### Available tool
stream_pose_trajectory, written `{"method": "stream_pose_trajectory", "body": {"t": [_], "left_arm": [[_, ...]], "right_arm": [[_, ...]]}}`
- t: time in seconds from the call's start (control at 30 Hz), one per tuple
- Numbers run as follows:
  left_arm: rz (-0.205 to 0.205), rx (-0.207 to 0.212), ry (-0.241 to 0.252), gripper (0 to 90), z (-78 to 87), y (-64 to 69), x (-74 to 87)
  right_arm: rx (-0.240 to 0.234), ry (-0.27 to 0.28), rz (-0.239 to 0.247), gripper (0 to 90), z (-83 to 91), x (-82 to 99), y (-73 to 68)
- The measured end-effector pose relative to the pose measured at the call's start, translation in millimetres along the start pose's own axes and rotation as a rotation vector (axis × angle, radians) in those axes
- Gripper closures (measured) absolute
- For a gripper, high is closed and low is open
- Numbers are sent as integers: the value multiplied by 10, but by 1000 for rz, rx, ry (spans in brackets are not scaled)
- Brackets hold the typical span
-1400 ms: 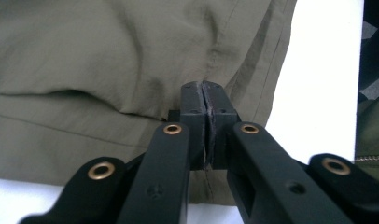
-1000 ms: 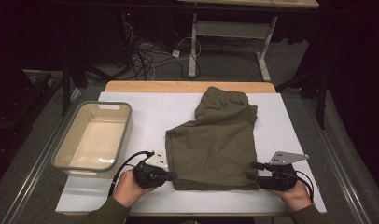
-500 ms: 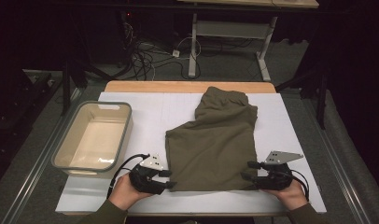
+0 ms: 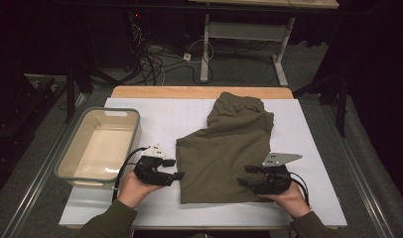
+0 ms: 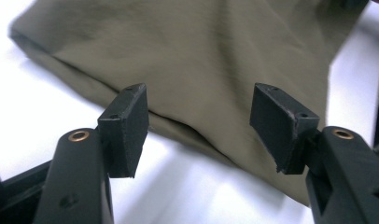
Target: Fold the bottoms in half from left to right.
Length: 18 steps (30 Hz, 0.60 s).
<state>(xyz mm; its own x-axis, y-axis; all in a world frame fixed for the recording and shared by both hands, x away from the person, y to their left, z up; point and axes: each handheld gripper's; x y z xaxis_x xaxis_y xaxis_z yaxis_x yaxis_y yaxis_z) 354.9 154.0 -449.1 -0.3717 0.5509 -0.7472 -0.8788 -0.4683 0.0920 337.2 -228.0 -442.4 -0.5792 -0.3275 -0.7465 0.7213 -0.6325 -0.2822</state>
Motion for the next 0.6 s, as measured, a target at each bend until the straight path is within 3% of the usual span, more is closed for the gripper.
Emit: {"method": "stream_pose_trajectory", "body": {"t": [0.37, 0.6], "left_arm": [[68, -98, -13, 382, -87, -315, -105], [102, -177, -19, 417, -198, -543, -231]], "right_arm": [[-28, -21, 84, 443, -321, -131, -259], [-41, -19, 83, 445, -397, -156, -272]]}}
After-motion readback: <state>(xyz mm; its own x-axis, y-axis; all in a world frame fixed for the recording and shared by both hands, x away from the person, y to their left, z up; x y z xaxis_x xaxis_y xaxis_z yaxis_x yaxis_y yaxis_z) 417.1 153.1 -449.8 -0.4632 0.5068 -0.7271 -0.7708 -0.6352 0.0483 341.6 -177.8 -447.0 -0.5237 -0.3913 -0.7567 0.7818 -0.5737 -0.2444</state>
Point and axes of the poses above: each handheld gripper's, and its own axes: z roughly backward along the jaws, x roughly out of its underside, y roughly to its right, and after that the axes turned 11 degrees about -z, right-handed
